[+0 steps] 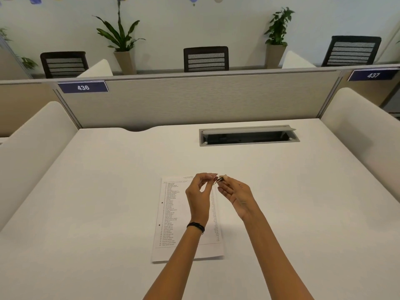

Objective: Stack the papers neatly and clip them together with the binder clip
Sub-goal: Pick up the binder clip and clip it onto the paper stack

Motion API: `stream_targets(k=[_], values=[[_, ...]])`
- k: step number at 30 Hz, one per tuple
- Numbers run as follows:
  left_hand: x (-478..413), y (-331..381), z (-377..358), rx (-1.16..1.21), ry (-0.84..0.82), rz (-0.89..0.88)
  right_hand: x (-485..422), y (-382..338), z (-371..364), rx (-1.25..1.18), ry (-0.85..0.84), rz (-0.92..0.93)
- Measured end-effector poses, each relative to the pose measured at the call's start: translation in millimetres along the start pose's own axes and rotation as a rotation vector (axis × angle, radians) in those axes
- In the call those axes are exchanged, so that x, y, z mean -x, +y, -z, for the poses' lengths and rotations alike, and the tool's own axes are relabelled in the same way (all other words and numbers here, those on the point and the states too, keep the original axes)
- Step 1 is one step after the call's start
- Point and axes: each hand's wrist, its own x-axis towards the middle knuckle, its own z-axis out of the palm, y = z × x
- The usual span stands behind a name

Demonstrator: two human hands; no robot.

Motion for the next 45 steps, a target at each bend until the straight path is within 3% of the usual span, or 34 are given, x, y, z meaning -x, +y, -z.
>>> stream_targets(k=[6, 12, 28, 34, 37, 41, 45], values=[[-2, 4, 5, 0.015, -0.102, -0.003, 0, 1, -7, -0.13, -0.003, -0.035], [-2, 1, 10, -0.043, -0.229, -0.041, -3, -3, -8, -0.099, -0.023, -0.047], [-3, -2, 9, -0.096, -0.228, -0.015, -3, 7, -10, -0.129, 0.001, -0.116], [-1, -11, 12, -0.252, -0.302, -0.13, -7, 11, -11, -0.163, 0.022, -0.154], [1, -14, 12, -0.253, -0.264, -0.173, -8, 13, -11, -0.158, 0.003, -0.158], [-2, -9, 10, -0.094, -0.11, -0.035, -6, 15, -10, -0.167, -0.04, -0.155], [-9, -2, 6, 0.028, -0.091, 0.115, -7, 16, -11, -0.15, -0.07, -0.152]])
